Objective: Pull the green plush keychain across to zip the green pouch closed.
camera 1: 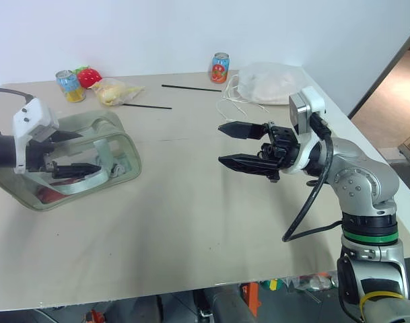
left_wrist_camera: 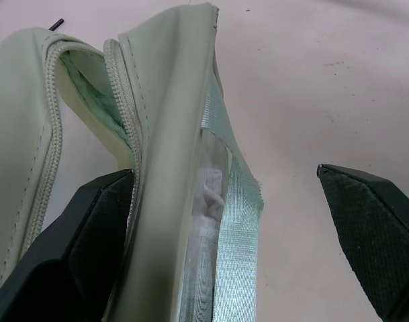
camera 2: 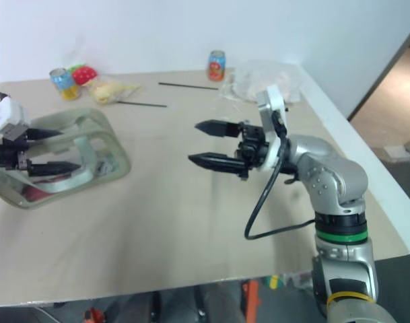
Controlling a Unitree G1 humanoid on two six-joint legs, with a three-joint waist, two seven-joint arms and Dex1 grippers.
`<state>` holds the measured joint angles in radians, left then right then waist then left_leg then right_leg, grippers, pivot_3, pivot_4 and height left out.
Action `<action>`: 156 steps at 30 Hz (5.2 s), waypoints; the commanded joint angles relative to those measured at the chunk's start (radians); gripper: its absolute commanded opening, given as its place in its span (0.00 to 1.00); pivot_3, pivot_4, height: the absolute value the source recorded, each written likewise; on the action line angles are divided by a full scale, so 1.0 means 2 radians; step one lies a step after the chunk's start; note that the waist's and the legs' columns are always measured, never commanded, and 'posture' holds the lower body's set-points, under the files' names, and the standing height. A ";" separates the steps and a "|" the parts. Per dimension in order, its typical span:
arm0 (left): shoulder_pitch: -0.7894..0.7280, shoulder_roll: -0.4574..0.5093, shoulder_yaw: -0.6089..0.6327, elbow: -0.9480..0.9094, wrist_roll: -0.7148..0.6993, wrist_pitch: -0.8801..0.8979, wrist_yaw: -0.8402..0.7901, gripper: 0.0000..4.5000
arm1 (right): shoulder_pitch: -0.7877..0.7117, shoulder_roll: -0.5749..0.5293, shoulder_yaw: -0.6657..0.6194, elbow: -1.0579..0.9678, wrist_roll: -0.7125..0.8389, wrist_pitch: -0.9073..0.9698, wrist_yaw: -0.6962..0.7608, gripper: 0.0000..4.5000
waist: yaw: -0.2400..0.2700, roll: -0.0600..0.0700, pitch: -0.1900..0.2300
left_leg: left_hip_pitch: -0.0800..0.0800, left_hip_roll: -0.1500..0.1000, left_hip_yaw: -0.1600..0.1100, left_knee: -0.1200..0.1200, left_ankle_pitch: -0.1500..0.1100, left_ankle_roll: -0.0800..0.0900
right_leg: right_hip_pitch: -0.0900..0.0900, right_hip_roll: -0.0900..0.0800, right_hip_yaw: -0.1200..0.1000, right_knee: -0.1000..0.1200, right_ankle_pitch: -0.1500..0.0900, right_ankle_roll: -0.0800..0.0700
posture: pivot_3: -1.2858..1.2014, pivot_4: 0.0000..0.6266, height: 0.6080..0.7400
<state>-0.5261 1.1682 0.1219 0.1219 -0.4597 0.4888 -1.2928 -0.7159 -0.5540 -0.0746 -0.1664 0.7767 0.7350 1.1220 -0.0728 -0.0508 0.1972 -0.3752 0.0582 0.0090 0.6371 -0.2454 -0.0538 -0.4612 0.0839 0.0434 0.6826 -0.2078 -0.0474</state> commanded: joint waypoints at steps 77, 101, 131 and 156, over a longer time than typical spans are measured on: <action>-0.081 -0.117 0.081 -0.185 -0.176 0.228 0.095 0.46 | -0.011 -0.116 0.051 0.016 -0.101 -0.079 0.051 1.00 | -0.002 -0.001 0.000 | 0.002 -0.004 0.000 0.002 0.002 0.001 | 0.004 -0.001 0.003 0.000 0.002 0.004 | 0.52 0.24 1.00; 0.237 -0.234 0.453 -0.188 -0.416 0.296 0.308 0.47 | -0.026 -0.051 0.119 0.055 -0.162 -0.124 0.074 0.36 | 0.000 -0.002 -0.001 | 0.003 -0.003 -0.001 0.002 0.002 0.001 | 0.002 -0.002 0.002 0.000 0.002 0.003 | 0.52 0.24 1.00; 0.055 -0.340 0.273 0.006 -0.523 0.287 0.524 0.47 | 0.003 -0.065 0.109 0.010 -0.169 -0.111 0.051 0.02 | -0.001 -0.004 -0.001 | 0.002 -0.003 -0.003 0.002 0.003 -0.001 | 0.004 -0.002 0.001 0.000 0.002 0.004 | 0.52 0.24 1.00; 0.039 -0.360 0.267 -0.022 -0.590 0.228 0.544 0.02 | 0.000 -0.068 0.112 0.016 -0.171 -0.117 0.048 0.00 | -0.001 -0.004 -0.001 | 0.001 -0.004 -0.003 0.002 0.004 -0.002 | 0.004 -0.002 0.001 0.000 0.002 0.004 | 0.52 0.24 1.00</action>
<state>-0.4212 0.4442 0.6312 0.1305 -1.5909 0.9592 -0.2026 -0.7067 -0.6802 0.1838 -0.1154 0.4287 0.5121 1.2156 -0.0744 -0.0579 0.1945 -0.3723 0.0504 0.0027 0.6401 -0.2381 -0.0572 -0.4527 0.0800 0.0461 0.6830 -0.2032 -0.0399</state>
